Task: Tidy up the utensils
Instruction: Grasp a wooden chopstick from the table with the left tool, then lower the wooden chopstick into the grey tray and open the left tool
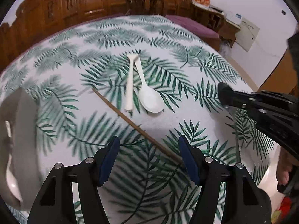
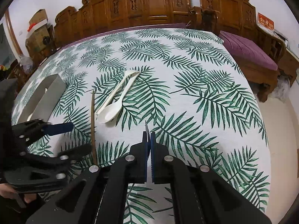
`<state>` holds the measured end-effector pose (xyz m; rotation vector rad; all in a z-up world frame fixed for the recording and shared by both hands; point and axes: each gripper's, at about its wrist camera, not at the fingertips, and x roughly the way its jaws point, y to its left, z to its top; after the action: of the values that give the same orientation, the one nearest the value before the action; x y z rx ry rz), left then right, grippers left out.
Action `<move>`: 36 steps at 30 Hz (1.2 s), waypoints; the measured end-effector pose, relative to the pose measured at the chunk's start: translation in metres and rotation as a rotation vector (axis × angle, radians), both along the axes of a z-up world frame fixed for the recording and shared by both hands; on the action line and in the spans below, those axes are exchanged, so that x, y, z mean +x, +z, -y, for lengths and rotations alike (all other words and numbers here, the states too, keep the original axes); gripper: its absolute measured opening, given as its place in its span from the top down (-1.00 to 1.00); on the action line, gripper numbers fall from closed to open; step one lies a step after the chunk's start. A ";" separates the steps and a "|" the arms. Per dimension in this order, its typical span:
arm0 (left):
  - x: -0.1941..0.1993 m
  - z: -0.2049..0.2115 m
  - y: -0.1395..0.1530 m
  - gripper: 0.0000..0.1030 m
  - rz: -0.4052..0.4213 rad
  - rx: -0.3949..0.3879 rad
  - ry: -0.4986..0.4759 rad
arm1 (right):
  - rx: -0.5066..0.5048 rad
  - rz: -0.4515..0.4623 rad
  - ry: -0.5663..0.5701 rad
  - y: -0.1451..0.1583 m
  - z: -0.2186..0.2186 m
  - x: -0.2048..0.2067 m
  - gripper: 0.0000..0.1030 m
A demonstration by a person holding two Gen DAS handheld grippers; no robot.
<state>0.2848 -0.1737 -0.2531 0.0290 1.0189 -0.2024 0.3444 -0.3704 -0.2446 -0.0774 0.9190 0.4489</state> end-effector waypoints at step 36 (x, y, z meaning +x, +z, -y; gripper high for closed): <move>-0.042 -0.080 0.051 0.92 0.041 0.069 0.057 | 0.096 0.071 0.100 0.054 -0.032 -0.018 0.93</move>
<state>0.2430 -0.0934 -0.2024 0.0659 0.9847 -0.1141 0.3265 -0.3387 -0.1909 -0.0511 0.8248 0.5791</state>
